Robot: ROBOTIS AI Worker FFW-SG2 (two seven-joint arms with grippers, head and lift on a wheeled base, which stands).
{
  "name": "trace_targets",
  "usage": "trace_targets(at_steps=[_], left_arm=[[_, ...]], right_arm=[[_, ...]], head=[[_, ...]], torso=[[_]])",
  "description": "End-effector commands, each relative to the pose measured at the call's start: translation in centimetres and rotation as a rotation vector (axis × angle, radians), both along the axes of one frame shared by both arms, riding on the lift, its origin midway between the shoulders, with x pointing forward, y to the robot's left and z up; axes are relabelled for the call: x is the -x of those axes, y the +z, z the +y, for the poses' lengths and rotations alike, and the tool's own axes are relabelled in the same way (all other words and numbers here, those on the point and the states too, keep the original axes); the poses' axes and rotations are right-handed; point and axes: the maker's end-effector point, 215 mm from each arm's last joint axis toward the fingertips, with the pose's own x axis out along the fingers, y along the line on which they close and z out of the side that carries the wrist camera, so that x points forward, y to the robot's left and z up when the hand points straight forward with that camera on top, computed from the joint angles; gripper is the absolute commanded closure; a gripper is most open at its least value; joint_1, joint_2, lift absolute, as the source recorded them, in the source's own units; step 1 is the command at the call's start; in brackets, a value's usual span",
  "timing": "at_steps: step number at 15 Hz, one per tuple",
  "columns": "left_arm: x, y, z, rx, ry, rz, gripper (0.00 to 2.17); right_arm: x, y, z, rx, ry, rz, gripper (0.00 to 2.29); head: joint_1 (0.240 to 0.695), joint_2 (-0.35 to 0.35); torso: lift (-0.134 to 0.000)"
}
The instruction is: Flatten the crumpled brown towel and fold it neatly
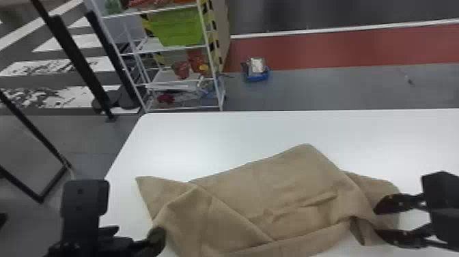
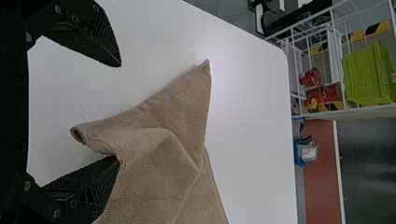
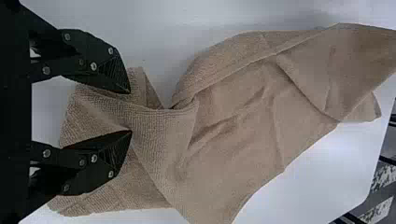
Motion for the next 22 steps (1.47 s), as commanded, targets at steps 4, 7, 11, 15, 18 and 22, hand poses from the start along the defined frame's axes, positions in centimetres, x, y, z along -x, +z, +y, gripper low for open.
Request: trace_targets(at_steps=[4,7,11,15,18,22], left_arm=[[0.1,-0.2,-0.1,0.003,-0.002,0.007,0.75],[0.2,-0.3,0.7,-0.020,0.022,0.010,1.78],[0.2,-0.6,1.1,-0.032,0.034,0.018,1.78],[0.3,-0.4,2.0,-0.053,0.056,0.018,1.78],[0.4,-0.4,2.0,-0.054,0.059,0.018,1.78],[0.2,-0.4,1.7,-0.050,0.051,0.015,1.78]], right_arm=[[-1.1,0.0,-2.1,0.013,-0.044,0.003,1.57],[-3.7,4.5,-5.5,-0.100,-0.138,-0.067,1.60],[-5.8,9.0,-7.0,-0.202,-0.157,-0.163,1.58],[-7.1,6.0,-5.0,-0.012,0.112,-0.284,1.23],[-9.1,0.6,-4.9,0.069,0.039,-0.268,0.19],[-12.0,-1.9,-9.7,0.181,-0.288,-0.279,0.03]], head=[[0.695,0.213],[0.695,0.176],[0.695,0.114],[0.695,0.114],[0.695,0.147],[0.695,0.112]], torso=[[-0.124],[-0.124],[-0.124],[-0.124],[-0.124],[-0.124]])
